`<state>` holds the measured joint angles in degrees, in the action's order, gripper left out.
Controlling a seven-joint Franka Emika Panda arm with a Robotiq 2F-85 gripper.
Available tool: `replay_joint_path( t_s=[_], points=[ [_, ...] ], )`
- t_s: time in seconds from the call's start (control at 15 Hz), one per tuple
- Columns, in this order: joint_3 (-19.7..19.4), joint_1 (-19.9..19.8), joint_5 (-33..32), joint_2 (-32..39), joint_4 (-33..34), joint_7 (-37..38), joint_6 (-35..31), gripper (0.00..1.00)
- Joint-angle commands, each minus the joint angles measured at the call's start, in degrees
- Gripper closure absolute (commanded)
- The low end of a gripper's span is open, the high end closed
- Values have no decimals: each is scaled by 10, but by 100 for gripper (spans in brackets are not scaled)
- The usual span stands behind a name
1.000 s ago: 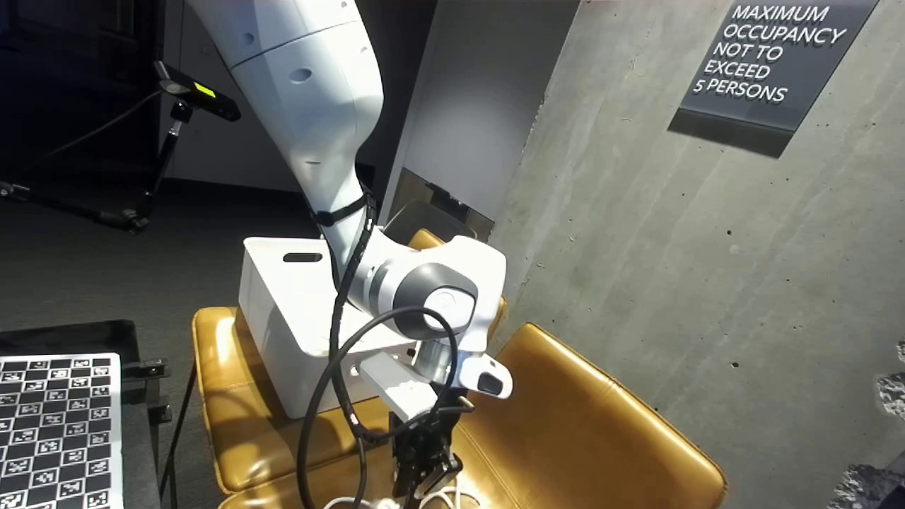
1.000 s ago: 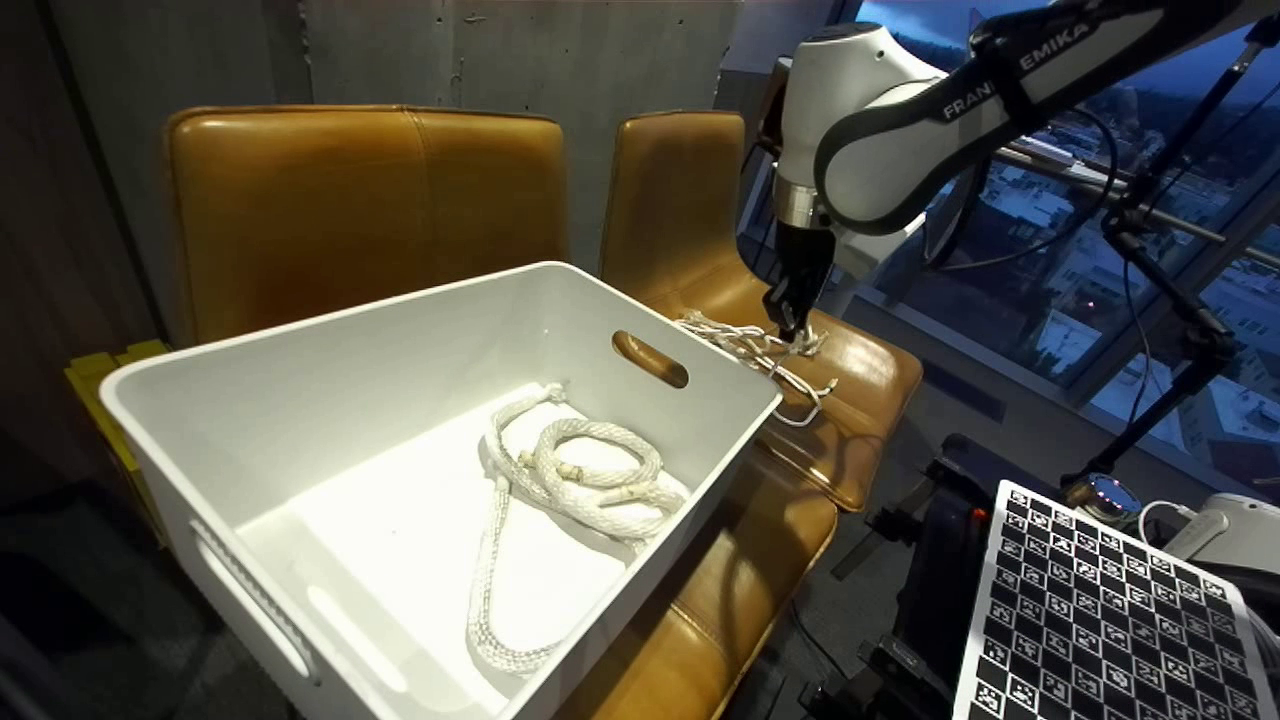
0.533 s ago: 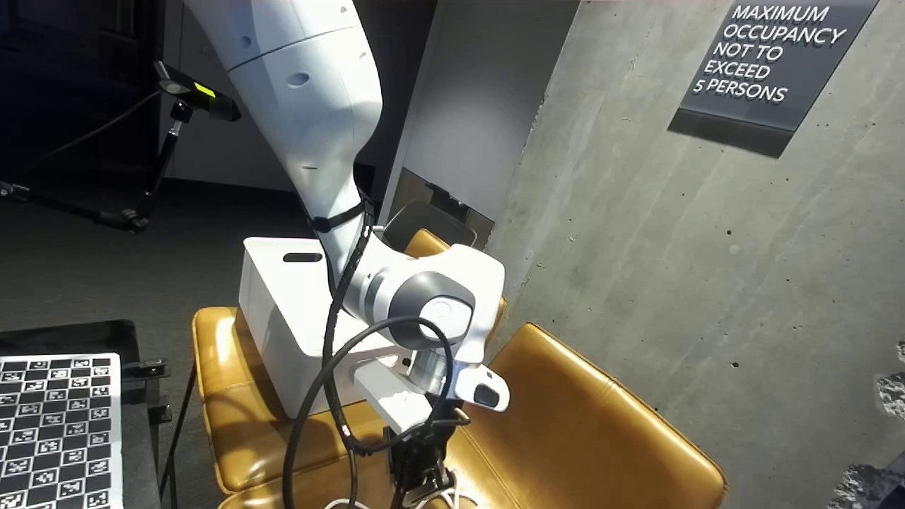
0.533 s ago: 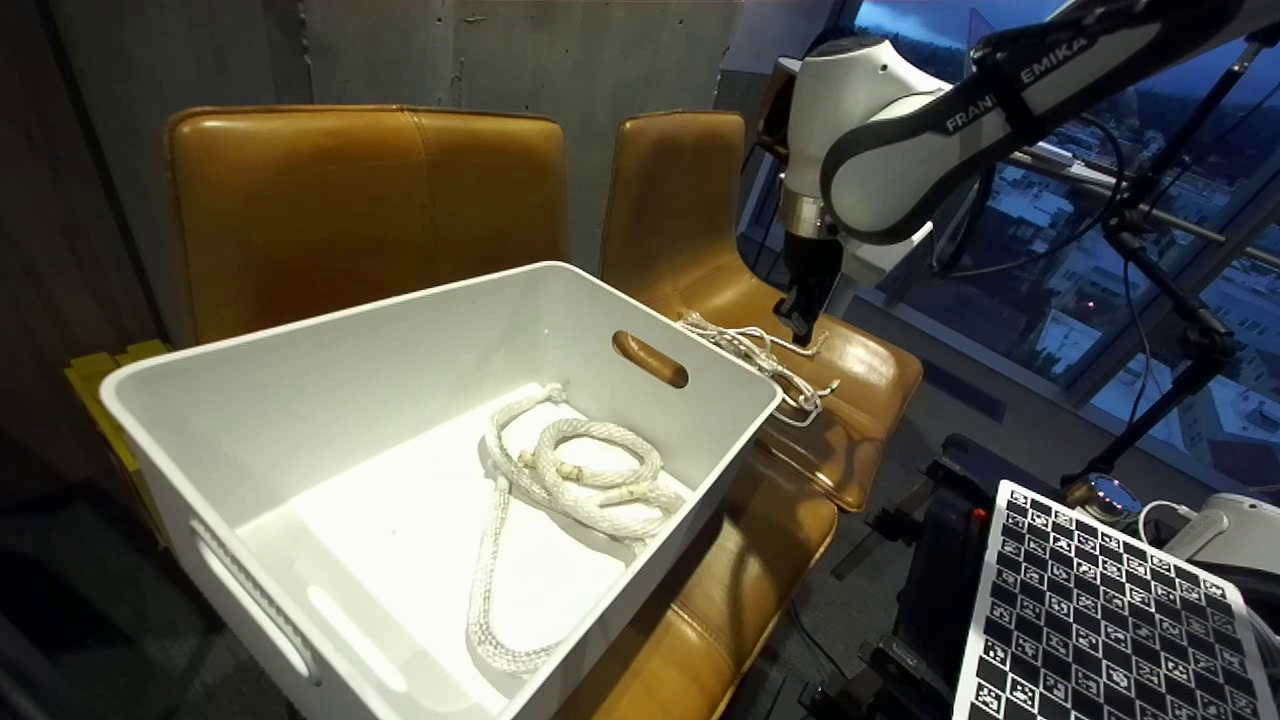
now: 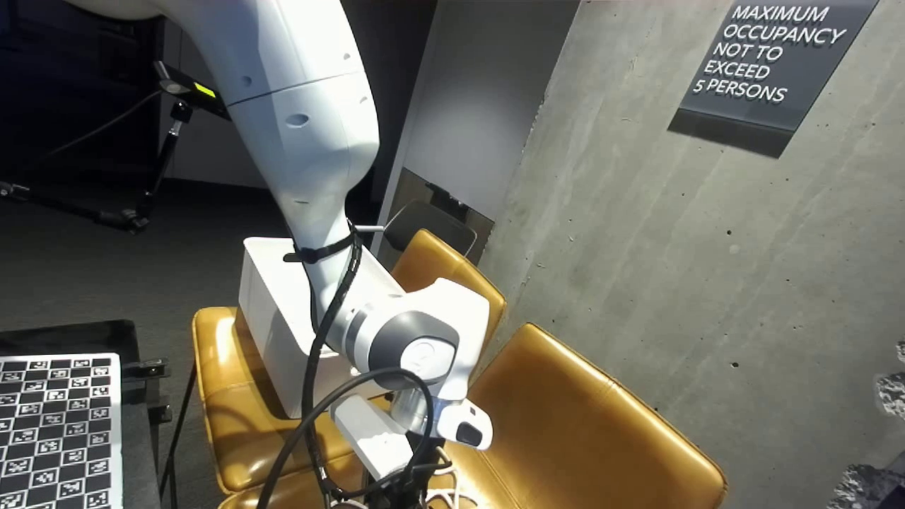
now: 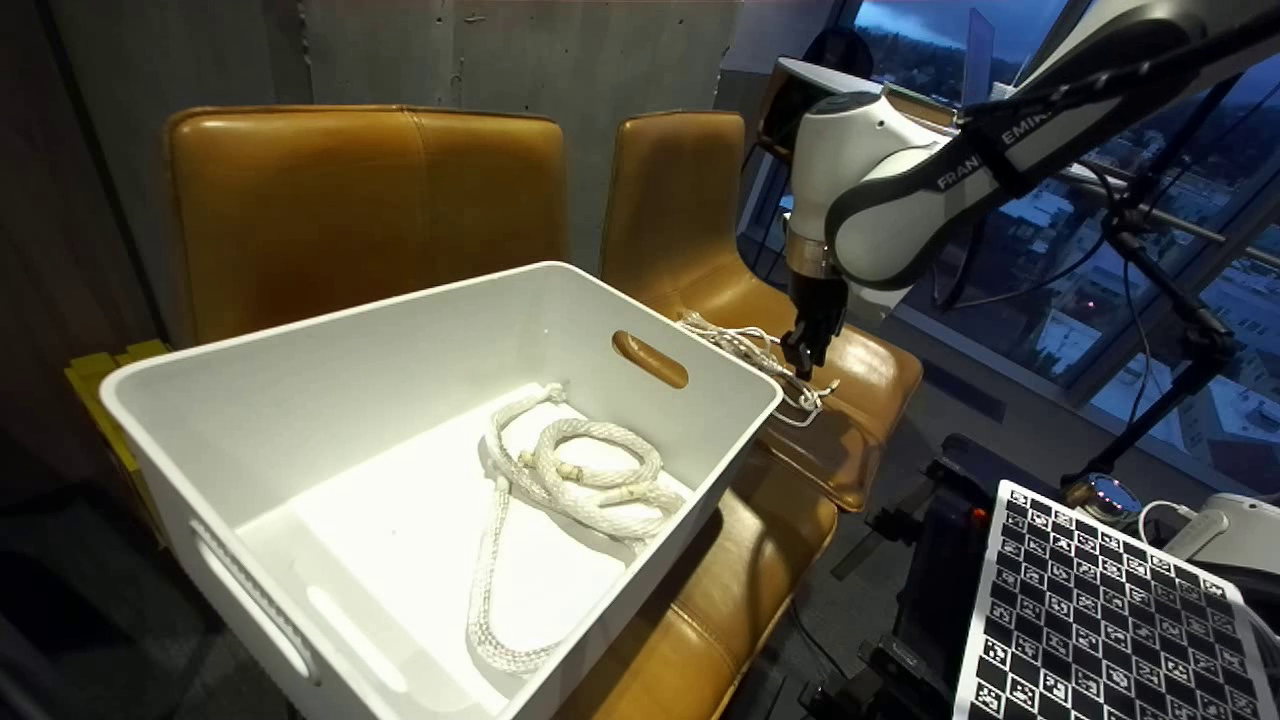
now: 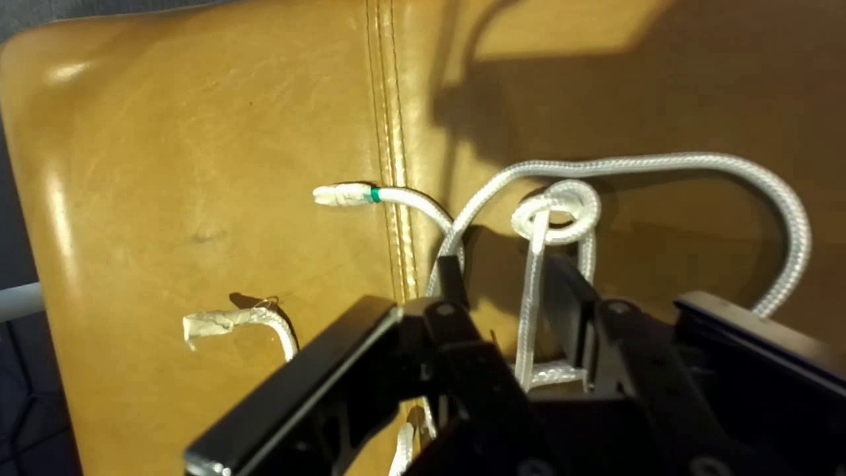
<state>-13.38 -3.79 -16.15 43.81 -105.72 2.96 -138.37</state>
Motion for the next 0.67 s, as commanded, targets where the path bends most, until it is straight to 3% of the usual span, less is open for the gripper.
replay_joint_path(
  t_s=[0.0,0.13,0.33,0.4,0.47,0.6],
  points=[
    [-2,-2,-14,8,-5,-6,-31,30],
    [-1,-1,-13,14,-1,-8,-40,21],
    [1,2,-10,18,3,-10,-43,22],
    [1,3,-9,19,3,-10,-42,29],
    [2,4,-9,22,4,-9,-43,45],
    [1,7,-11,29,1,-5,-47,61]
  ],
)
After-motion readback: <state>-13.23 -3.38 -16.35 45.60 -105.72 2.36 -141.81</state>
